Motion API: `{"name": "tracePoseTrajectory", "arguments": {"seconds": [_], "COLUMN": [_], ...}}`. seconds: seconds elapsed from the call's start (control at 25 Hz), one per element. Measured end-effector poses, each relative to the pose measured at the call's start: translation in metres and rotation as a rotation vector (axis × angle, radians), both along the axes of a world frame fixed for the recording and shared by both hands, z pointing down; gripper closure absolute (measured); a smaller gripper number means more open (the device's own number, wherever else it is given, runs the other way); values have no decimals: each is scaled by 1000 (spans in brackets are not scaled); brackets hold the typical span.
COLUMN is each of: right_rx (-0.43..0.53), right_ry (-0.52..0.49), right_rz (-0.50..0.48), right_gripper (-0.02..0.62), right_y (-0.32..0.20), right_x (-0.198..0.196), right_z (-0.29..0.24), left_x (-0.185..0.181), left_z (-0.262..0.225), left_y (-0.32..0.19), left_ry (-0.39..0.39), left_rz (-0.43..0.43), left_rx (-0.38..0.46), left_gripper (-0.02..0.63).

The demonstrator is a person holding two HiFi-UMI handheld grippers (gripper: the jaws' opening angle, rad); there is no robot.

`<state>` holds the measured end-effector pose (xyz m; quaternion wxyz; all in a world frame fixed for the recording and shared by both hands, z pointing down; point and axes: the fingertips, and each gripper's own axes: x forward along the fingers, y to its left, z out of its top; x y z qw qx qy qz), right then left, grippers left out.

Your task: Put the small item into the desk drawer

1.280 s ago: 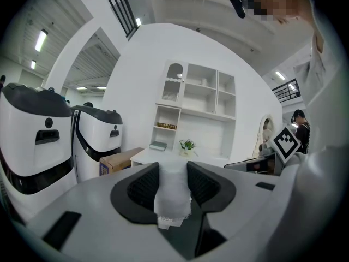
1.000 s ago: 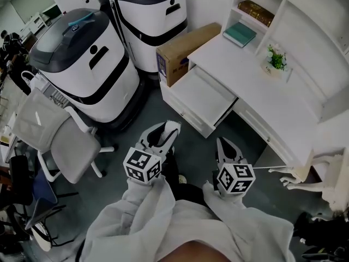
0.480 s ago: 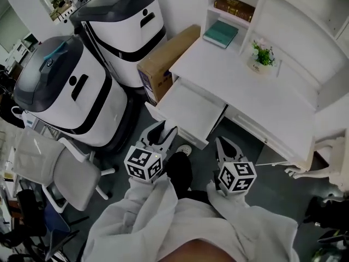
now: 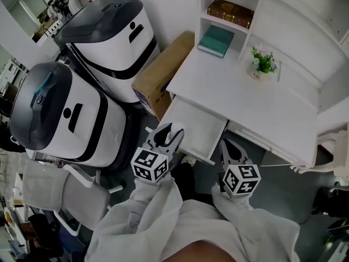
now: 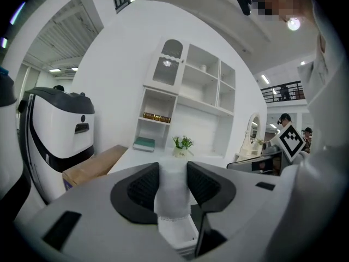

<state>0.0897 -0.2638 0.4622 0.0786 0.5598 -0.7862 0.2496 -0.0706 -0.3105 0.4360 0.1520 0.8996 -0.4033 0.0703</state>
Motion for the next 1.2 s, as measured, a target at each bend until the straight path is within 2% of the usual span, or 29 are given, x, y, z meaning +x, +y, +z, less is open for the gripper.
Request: {"name": "tracePoseTrajectory", "arguments": {"seconds": [0.4,0.76,1.2], "right_rx": [-11,-34,-92], "right_ry": [-5,-11,8], "right_rz": [77,136,260], "right_gripper": [561,561,561], "right_y": [-49,-75,-74], "right_x": [3,3,20], "right_z": [5,14,20], "left_x": [23,40,80], "left_z": [20,72,153], "left_y": [-57,-86,-94], "left_ry": [-37,-101,-190], "left_rz": [136,269,472], "left_rx": [-46,-172,-356], "left_gripper": [431,431,431]}}
